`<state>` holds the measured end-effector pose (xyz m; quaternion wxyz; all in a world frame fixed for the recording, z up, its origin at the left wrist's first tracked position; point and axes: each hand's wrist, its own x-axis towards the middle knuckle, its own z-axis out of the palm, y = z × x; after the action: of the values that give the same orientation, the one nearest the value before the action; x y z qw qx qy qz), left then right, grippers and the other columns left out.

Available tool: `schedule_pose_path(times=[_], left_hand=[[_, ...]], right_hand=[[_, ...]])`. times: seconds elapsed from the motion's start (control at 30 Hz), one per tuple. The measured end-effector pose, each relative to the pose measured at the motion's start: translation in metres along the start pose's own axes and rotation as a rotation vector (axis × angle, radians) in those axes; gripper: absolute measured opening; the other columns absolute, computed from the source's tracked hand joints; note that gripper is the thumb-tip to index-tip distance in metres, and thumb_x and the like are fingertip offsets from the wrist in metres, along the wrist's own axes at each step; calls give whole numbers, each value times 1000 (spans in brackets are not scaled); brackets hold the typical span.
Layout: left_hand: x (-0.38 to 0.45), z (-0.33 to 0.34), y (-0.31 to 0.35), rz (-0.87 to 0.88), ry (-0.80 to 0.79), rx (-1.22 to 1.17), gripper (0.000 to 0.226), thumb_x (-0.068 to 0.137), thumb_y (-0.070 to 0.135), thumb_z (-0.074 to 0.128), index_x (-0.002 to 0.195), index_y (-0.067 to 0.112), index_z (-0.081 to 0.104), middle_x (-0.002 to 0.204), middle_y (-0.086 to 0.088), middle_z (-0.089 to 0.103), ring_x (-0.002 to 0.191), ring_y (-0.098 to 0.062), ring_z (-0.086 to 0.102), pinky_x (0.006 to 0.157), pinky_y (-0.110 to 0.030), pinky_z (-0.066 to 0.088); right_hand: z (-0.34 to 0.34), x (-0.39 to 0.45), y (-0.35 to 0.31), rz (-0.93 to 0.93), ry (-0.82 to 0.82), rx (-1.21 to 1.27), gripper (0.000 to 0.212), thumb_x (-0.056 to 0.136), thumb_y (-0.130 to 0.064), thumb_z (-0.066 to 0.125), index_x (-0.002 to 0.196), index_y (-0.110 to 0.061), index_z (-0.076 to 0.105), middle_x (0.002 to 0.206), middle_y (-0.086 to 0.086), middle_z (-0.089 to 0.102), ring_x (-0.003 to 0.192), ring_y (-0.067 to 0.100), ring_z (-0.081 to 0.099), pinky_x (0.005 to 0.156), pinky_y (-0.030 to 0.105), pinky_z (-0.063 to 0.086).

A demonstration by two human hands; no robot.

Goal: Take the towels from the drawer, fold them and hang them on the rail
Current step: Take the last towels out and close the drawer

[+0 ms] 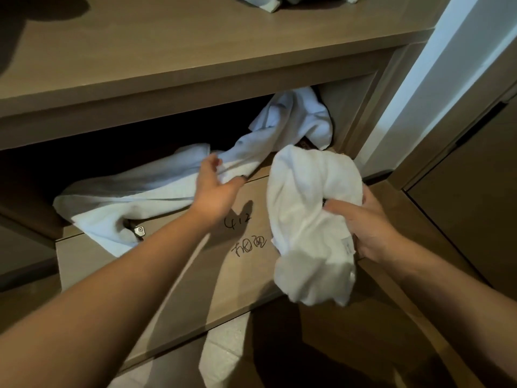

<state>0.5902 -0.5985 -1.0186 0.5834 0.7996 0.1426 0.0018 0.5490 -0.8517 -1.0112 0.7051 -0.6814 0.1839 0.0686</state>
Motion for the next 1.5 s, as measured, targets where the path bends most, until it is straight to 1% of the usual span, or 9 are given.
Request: schedule_pose_path(times=[0.13,0.27,0.47,0.67,0.9,1.07,1.23,1.4,1.5], left_hand=[[32,-57,-56,167,79,888,101,74,53,74,154,19,22,155,-18,30,141,-39,27,114,-48,22],[39,-76,-87,121,29,1096,103,79,57,70,155,15,15,145,-20,43,134,-41,37,111,-53,25],[53,-92,-63,276,74,1356,27,95,38,56,112,17,54,108,-12,66,95,-33,61,89,-43,46],[26,-104,-47,442,41,1049,22,92,21,60,110,8,63,100,-26,68,91,-44,64,75,-44,50],[-22,-76,-31,616,-428,931,42,92,43,36,73,11,54,61,-7,55,62,-32,53,60,-39,45],[-24,-60,-31,291,-145,355,25,104,34,40,95,20,58,81,0,60,73,-18,58,63,-36,47],[-18,-55,15,81,-7,-256,19,90,30,49,75,19,51,75,-7,54,70,-20,51,68,-37,41],[-2,-61,29,198,-54,1133,23,94,36,50,111,21,46,82,-2,56,72,-23,57,57,-33,40],[-1,-46,15,165,-112,1364,56,93,39,57,139,15,37,127,-14,54,111,-35,55,84,-44,49]], right_hand=[[-13,-2,4,-124,-13,-289,82,72,-19,83,140,-39,41,125,-15,54,114,11,54,80,29,50],[-15,-6,7,-202,-118,-502,91,70,-25,86,144,-42,36,138,-14,46,127,11,44,99,38,46],[5,-15,10,-346,-369,-796,99,71,-14,79,147,-48,26,140,-16,47,130,8,43,96,23,43],[17,-21,7,-455,-460,-1114,107,71,-30,79,146,-56,6,151,-10,41,132,17,44,102,38,46],[18,-15,9,-509,-476,-1391,108,74,-21,74,151,-50,5,152,-5,40,130,23,47,95,34,47],[2,-11,9,-462,-412,-1530,107,72,-20,72,153,-45,7,152,-4,39,129,25,48,92,33,45],[-7,-7,9,-448,-397,-1525,116,67,-24,74,151,-47,-3,152,-3,40,122,28,53,77,29,40],[1,-1,6,-495,-403,-1538,116,68,-24,74,152,-43,-4,151,-1,42,121,29,55,77,30,41],[3,-1,4,-493,-418,-1563,114,70,-25,74,153,-41,-4,150,0,43,121,29,55,83,34,46]])
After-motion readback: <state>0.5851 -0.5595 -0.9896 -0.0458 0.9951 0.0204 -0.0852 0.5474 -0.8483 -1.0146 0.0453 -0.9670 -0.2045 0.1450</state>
